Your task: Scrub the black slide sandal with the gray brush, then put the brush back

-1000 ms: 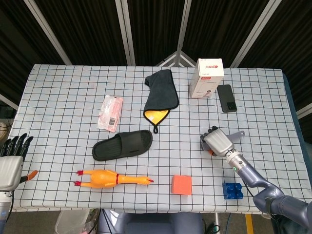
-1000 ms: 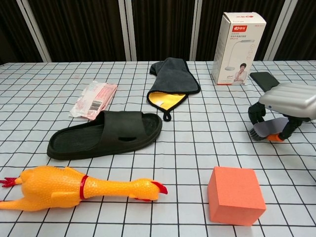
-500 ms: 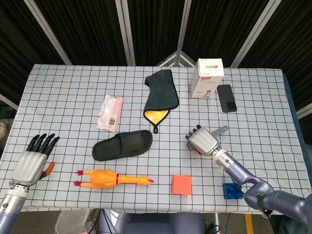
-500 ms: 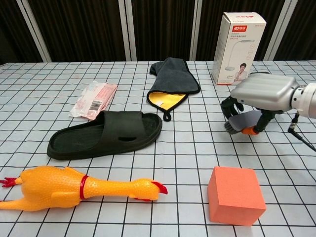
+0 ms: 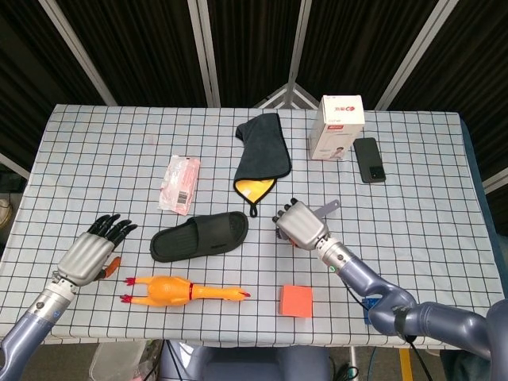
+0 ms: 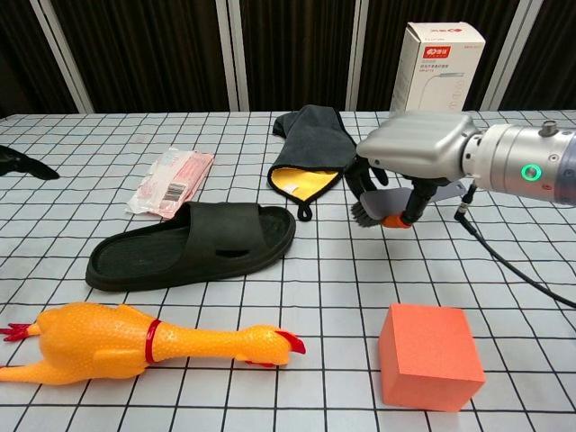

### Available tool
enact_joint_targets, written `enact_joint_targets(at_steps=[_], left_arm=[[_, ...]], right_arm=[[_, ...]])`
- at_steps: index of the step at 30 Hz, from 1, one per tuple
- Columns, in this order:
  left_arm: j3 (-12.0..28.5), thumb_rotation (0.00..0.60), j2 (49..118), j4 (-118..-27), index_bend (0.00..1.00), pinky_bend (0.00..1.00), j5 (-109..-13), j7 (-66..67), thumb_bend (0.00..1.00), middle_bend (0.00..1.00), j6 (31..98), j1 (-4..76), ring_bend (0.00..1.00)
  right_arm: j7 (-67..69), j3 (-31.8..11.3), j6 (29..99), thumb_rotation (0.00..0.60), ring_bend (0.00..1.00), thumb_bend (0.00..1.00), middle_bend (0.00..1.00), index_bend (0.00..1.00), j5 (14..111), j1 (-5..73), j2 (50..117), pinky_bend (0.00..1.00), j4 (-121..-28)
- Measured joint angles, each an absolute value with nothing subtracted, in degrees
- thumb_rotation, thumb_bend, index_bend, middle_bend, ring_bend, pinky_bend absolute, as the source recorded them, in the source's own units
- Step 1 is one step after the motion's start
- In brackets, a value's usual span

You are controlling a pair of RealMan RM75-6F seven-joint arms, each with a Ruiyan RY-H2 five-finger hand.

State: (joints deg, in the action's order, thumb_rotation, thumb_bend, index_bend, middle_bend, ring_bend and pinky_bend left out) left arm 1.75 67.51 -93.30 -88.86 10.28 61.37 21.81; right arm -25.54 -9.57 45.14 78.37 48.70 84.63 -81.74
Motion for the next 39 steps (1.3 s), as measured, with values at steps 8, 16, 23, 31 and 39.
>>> enact_joint_targets(at_steps=[8, 16, 23, 31, 39], left_arm=[[2.1, 0.6, 71.1, -88.9, 0.12, 0.09, -88.3, 7.5, 0.63, 0.11, 53.5, 27.0, 0.05], [2.1, 0.6, 75.7, -83.2, 0.12, 0.09, -87.4, 3.2, 0.65, 0.11, 48.3, 31.5, 0.05], [1.1, 0.6, 76.9, -81.8, 0.12, 0.09, -87.7, 0.8, 0.66, 0.11, 46.8, 33.2, 0.05], [-0.7, 0.6, 76.4, -82.9, 0.12, 0.09, -89.2, -1.0, 0.68, 0.11, 47.4, 33.9, 0.05], [-1.2, 0.6, 77.1, -82.2, 0.13, 0.09, -89.4, -2.5, 0.68, 0.11, 46.8, 35.3, 0.05]], right_arm=[[-28.3, -11.6, 43.8, 0.6, 0.46, 1.0, 0.66, 0.75, 75.0, 51.6, 88.7, 0.37, -78.9], [-34.6, -12.4, 45.3, 0.6, 0.47, 1.0, 0.67, 0.76, 72.1, 53.8, 92.9, 0.37, -78.5], [-41.2, -12.2, 48.2, 0.6, 0.47, 1.0, 0.67, 0.76, 70.3, 54.7, 95.3, 0.37, -80.8], [-46.5, -11.5, 50.2, 0.6, 0.47, 1.0, 0.67, 0.76, 67.3, 55.7, 96.9, 0.37, -84.3], [-49.9, -11.6, 52.4, 0.6, 0.47, 1.0, 0.68, 0.76, 66.2, 57.1, 100.2, 0.37, -85.0]])
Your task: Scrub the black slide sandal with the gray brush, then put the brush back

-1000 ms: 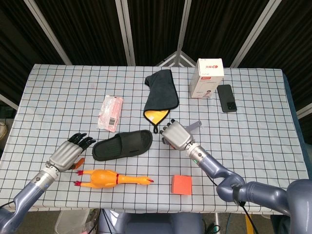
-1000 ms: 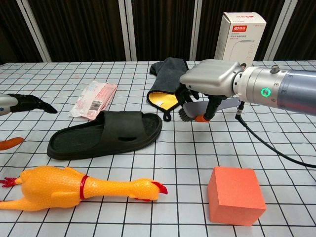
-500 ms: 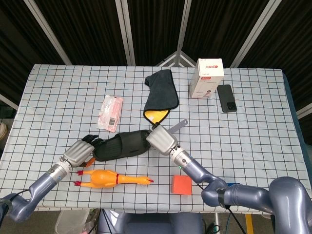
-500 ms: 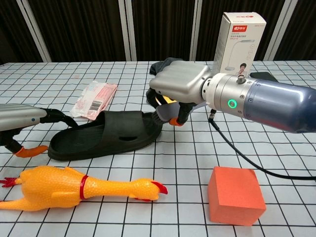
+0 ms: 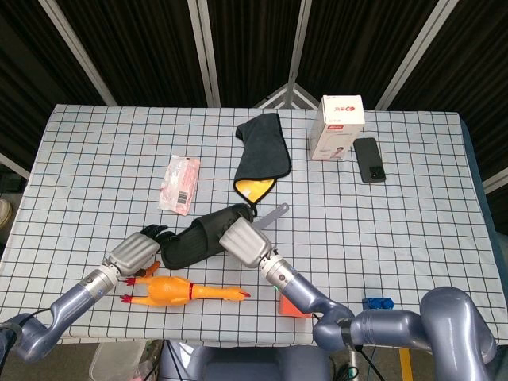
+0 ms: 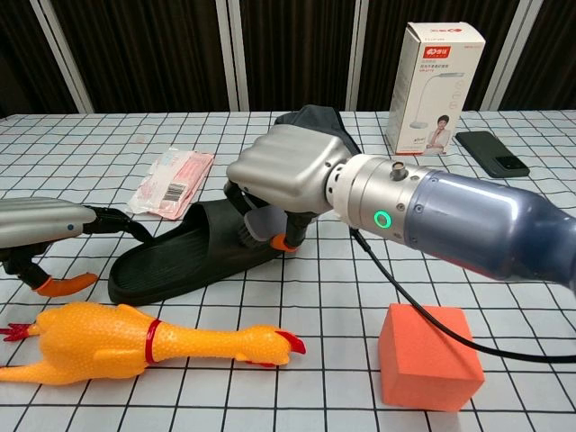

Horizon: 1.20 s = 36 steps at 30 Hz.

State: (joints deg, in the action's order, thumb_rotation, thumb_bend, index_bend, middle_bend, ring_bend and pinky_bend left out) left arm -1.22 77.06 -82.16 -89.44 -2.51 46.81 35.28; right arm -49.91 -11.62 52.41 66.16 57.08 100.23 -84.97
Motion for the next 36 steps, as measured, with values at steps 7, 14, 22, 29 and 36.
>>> enact_joint_targets(at_steps=[7, 14, 22, 29, 36], left_arm=[[-1.6, 0.6, 77.2, -82.1, 0.13, 0.09, -89.1, -2.7, 0.68, 0.11, 46.8, 35.7, 0.05], [-2.0, 0.6, 77.3, -82.2, 0.13, 0.09, -88.9, -2.6, 0.68, 0.11, 46.9, 36.2, 0.05], [-2.3, 0.6, 77.1, -82.7, 0.12, 0.09, -88.1, -1.9, 0.68, 0.11, 46.8, 36.5, 0.05], [-2.4, 0.6, 77.1, -82.9, 0.12, 0.09, -86.9, -1.1, 0.68, 0.11, 46.8, 36.6, 0.05], [-2.6, 0.6, 77.1, -83.1, 0.12, 0.09, -86.2, -0.5, 0.68, 0.12, 46.8, 36.6, 0.05]], right_arm=[[-50.5, -13.3, 52.8, 0.6, 0.48, 1.0, 0.68, 0.76, 65.3, 59.2, 102.8, 0.37, -83.7], [-49.3, -14.4, 53.4, 0.6, 0.48, 1.0, 0.68, 0.76, 64.5, 60.2, 105.0, 0.37, -80.4], [-47.7, -13.9, 53.6, 0.6, 0.48, 1.0, 0.68, 0.77, 63.9, 60.5, 106.7, 0.37, -75.3], [-47.1, -12.8, 53.5, 0.6, 0.48, 1.0, 0.68, 0.77, 64.0, 60.3, 106.8, 0.37, -73.0], [-47.3, -12.2, 53.4, 0.6, 0.48, 1.0, 0.68, 0.77, 63.8, 60.1, 106.8, 0.37, -72.5]])
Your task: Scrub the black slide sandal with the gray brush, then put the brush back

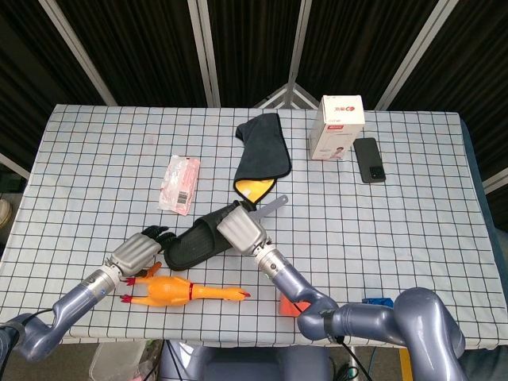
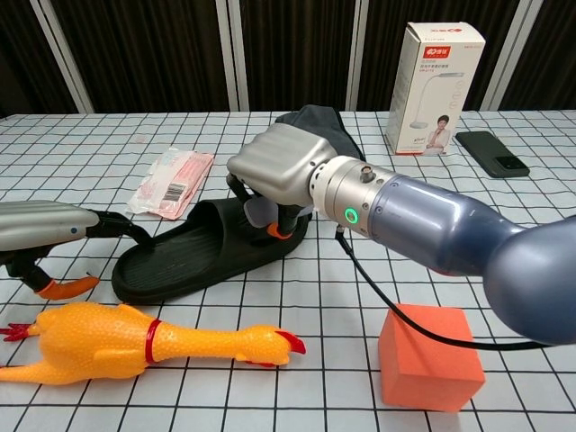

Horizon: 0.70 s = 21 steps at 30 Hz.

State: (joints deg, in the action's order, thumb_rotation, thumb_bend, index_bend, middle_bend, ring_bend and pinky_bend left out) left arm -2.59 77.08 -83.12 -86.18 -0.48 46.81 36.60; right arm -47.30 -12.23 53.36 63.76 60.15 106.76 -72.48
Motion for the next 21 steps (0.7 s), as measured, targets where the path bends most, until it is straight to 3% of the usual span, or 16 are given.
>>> enact_joint_targets(at_steps=[21], left_arm=[[-2.9, 0.6, 77.1, -83.6, 0.12, 0.09, -85.3, 0.4, 0.68, 0.12, 47.7, 36.5, 0.05]], right_arm=[[-50.3, -14.0, 55.5, 0.6, 0.48, 1.0, 0.68, 0.77, 63.7, 62.3, 109.2, 0.37, -77.8]])
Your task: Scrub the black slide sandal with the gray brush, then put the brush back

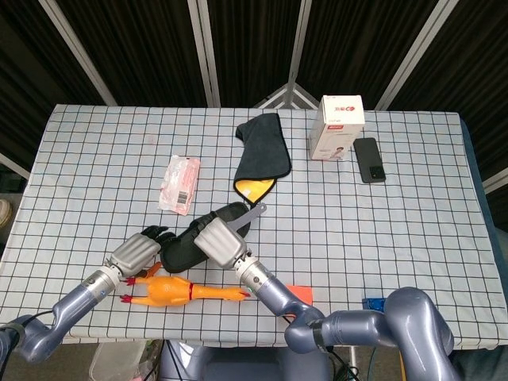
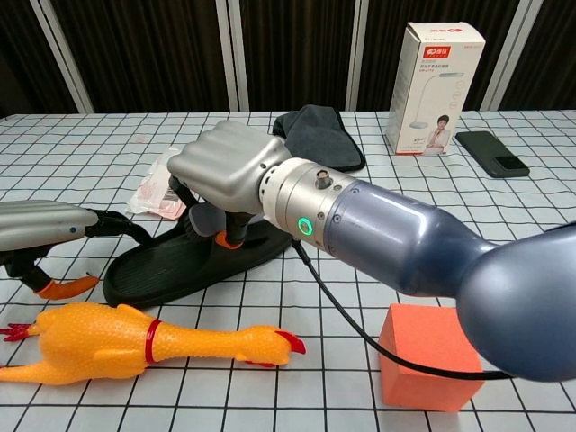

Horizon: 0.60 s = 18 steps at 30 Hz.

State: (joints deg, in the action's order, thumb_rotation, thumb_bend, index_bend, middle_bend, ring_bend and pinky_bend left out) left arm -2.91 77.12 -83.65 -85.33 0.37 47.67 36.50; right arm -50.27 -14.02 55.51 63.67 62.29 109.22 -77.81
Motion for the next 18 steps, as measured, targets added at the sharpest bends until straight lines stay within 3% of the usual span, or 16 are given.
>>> enact_joint_targets(at_steps=[18], left_arm=[[-3.0, 0.6, 76.8, -84.3, 0.12, 0.09, -84.6, 1.3, 0.7, 0.11, 47.7, 36.7, 0.05]], right_arm=[[-48.8, -13.4, 54.3, 0.6, 0.48, 1.0, 0.68, 0.77, 61.5, 61.8, 109.5, 0.37, -73.1]])
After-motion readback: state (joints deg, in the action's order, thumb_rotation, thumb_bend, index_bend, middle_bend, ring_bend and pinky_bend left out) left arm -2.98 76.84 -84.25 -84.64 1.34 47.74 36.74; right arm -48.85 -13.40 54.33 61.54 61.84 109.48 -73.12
